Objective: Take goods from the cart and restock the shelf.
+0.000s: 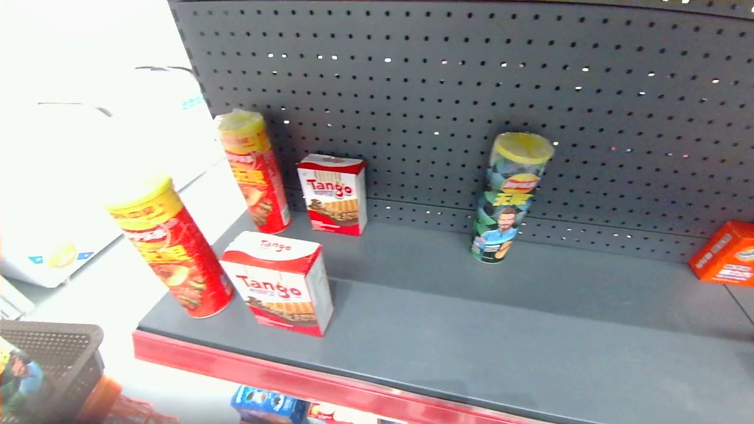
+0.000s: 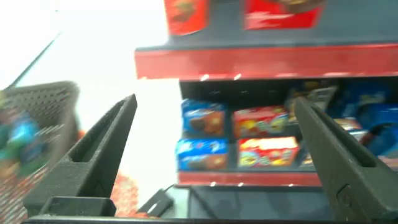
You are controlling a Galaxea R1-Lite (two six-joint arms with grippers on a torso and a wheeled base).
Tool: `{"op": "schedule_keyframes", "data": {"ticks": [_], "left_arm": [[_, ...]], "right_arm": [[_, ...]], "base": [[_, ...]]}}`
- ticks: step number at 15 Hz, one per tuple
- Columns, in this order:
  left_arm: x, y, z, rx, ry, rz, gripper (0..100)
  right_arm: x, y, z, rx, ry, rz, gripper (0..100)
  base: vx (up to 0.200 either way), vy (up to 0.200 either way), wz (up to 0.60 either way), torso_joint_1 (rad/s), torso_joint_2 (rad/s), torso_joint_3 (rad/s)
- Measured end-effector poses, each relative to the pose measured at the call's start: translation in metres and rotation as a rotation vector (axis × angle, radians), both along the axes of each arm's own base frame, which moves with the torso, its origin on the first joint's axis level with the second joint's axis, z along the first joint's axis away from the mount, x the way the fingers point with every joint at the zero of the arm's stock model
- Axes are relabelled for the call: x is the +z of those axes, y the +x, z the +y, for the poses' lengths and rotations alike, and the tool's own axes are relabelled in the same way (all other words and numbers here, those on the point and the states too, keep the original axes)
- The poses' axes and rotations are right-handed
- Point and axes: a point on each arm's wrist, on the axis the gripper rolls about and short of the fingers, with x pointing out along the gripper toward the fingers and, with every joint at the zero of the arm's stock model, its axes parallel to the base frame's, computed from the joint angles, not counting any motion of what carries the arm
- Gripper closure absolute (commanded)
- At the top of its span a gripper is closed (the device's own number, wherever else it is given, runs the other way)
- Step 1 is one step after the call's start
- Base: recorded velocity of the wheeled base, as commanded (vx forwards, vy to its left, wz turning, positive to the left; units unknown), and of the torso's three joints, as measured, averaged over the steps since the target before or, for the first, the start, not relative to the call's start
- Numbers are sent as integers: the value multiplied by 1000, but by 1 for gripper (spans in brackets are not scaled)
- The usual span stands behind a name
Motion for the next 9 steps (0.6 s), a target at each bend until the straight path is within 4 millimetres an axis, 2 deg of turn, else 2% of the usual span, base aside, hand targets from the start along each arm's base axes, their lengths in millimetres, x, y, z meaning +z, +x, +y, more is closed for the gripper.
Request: {"op": "schedule_keyframes", "data": {"ticks": [6, 9], "left_arm": [[0, 0, 0, -1, 0, 0, 0], [0, 0, 0, -1, 0, 0, 0]], "right_arm": [[0, 0, 0, 0, 0, 0, 0], [0, 0, 0, 0, 1, 0, 0]], "base": [[0, 0, 600, 3, 2, 3], [0, 0, 0, 0, 0, 0]]}}
